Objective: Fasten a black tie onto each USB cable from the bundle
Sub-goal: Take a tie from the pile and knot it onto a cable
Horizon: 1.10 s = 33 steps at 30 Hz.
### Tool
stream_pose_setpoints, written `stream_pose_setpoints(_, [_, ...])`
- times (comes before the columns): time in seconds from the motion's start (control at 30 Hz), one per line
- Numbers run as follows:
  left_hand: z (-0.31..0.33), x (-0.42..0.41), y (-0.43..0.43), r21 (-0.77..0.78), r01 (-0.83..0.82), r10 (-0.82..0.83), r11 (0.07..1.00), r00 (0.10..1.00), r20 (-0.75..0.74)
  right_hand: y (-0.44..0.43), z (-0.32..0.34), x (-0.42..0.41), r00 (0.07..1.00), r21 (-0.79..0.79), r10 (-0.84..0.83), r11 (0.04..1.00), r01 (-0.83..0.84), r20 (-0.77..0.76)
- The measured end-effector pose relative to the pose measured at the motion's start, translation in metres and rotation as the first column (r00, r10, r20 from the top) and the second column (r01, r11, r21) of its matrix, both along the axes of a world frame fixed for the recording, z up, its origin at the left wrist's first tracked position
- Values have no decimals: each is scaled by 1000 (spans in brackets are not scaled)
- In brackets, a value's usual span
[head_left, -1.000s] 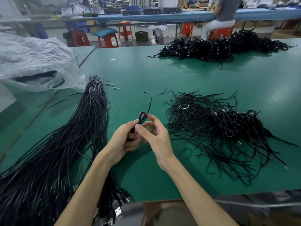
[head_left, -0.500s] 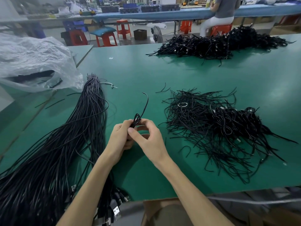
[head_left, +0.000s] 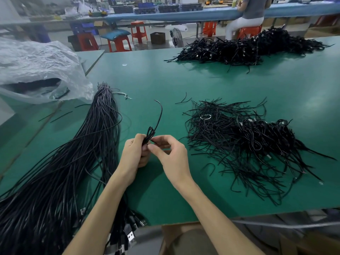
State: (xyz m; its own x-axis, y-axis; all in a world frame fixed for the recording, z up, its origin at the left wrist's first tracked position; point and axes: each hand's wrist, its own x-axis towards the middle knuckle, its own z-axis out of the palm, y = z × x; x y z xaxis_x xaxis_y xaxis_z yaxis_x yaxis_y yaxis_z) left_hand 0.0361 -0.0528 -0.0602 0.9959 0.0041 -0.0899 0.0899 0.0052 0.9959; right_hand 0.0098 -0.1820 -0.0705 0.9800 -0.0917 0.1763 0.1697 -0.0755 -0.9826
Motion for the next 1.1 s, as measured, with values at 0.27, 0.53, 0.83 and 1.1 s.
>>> stream_pose_setpoints(0.27, [0,-1,-1,-13,4,-4,1000,1000,-18,-2,-3,1,999,21,13,1000,-13,-31])
stream_pose_setpoints(0.53, [-2,-2,1,21,-122,121,992,991,53,3,-1,-5,993,-71,116,991,-116,-8])
stream_pose_setpoints(0.83, [-2,-4,-6,89,-74,59,993,984,165,2,-1,-3,997,-58,74,995,-76,-27])
stream_pose_setpoints(1.1, [-6,-5,-5,141,-140,92,980,949,302,2,0,-3,994,-14,100,995,-101,-46])
